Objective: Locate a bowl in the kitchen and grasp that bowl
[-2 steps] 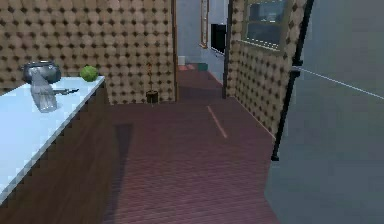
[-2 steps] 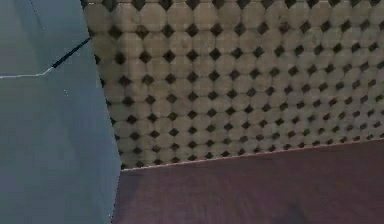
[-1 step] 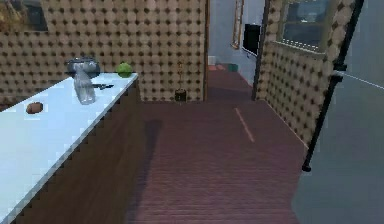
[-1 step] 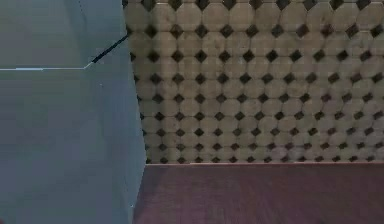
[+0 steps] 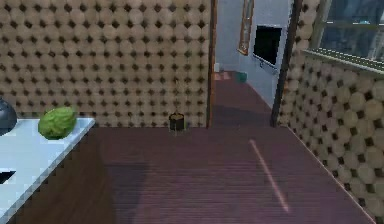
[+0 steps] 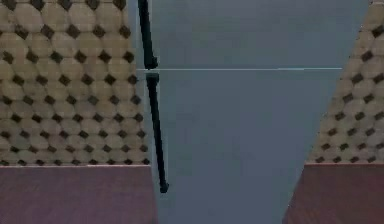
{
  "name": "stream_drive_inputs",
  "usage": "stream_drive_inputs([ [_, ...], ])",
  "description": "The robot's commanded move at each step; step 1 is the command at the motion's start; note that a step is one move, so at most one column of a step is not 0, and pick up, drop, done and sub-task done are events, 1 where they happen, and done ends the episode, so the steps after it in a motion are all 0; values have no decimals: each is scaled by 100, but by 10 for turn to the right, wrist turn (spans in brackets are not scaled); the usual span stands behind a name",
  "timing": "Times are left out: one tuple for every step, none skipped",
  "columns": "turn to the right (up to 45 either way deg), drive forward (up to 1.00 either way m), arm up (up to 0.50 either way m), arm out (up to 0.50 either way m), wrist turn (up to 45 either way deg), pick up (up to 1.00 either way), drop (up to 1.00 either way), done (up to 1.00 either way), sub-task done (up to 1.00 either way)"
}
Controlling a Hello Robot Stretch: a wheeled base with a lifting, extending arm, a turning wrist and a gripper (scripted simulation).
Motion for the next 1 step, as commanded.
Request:
stream_drive_inputs([
  [0,100,0,0,0,0,0,0,0],
])
